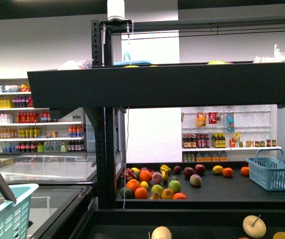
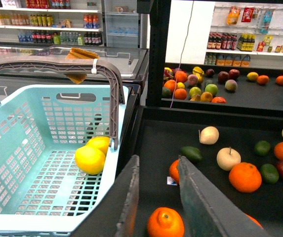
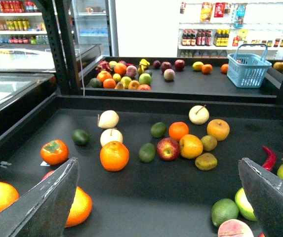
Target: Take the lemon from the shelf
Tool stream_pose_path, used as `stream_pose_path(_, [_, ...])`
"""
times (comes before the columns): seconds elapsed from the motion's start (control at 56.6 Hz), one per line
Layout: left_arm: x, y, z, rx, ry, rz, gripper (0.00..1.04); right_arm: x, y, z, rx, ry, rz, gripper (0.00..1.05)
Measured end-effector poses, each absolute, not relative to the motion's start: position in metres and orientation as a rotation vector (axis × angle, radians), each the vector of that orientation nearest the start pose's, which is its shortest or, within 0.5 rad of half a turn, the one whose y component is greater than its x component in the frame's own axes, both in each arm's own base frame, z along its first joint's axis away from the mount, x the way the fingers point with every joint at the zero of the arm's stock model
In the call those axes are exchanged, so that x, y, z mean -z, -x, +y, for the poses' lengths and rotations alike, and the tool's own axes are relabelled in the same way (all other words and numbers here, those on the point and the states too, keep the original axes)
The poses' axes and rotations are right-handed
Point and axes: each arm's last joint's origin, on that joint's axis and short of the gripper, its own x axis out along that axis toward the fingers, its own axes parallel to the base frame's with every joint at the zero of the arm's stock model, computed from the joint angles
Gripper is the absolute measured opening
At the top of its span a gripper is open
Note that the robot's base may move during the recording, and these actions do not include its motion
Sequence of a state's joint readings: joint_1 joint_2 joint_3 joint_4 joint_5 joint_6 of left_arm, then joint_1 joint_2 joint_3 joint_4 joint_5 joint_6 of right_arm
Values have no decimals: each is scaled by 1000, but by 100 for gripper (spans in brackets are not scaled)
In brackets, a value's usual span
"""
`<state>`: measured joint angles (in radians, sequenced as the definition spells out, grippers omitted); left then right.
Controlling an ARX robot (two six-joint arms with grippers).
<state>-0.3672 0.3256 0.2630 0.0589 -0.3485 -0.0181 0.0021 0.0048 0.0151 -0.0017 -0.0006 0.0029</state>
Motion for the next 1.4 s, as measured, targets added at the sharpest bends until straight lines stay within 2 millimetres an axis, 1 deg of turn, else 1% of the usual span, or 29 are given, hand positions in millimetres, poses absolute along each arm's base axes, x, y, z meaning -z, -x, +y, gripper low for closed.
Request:
stream_pose_path(0.053, [-225, -108, -27, 14, 17, 4, 2, -168, -97, 0, -2, -3, -9, 97])
stream_pose_path(0.141, [-213, -100, -22, 12, 6, 18, 2, -168, -97, 0, -2, -3, -9, 97])
stream_pose_path(0.194, [-211, -98, -19, 14, 11, 1, 2, -168, -97, 0, -2, -3, -9, 97])
stream_pose_path(0.371, [-196, -98, -12, 13, 10, 6, 2, -168, -97, 0, -3, -3, -9, 97])
stream_pose_path(0.424, [-194, -98, -8, 43, 10, 1, 2, -168, -97, 0, -3, -3, -9, 97])
stream_pose_path(0.512, [-190, -98, -1, -6, 9, -1, 2, -168, -97, 0, -3, -3, -9, 97])
stream_pose_path(0.724, [-179, -98, -1, 3, 9, 7, 2, -168, -97, 0, -3, -3, -9, 97])
stream_pose_path(0.83, [-177, -98, -1, 3, 9, 4, 2, -168, -97, 0, -2, -3, -9, 97])
stream_pose_path(0.919, [-167, -97, 0, 3, 9, 1, 2, -168, -97, 0, -2, -3, -9, 97])
stream_pose_path(1.06, [-167, -97, 0, 3, 8, -4, 2, -168, -97, 0, -3, -3, -9, 97])
stream_pose_path(1.131, [-167, -97, 0, 3, 8, -4, 21, -168, -97, 0, -3, -3, -9, 97])
stream_pose_path(1.219, [-167, -97, 0, 3, 8, -4, 48, -168, -97, 0, -3, -3, -9, 97])
stream_pose_path(1.272, [-167, -97, 0, 3, 8, -4, 58, -168, -97, 0, -3, -3, -9, 97])
stream_pose_path(1.343, [-167, -97, 0, 3, 8, -4, 80, -168, -97, 0, -3, -3, -9, 97])
stream_pose_path(1.396, [-167, -97, 0, 3, 8, -4, 90, -168, -97, 0, -3, -3, -9, 97])
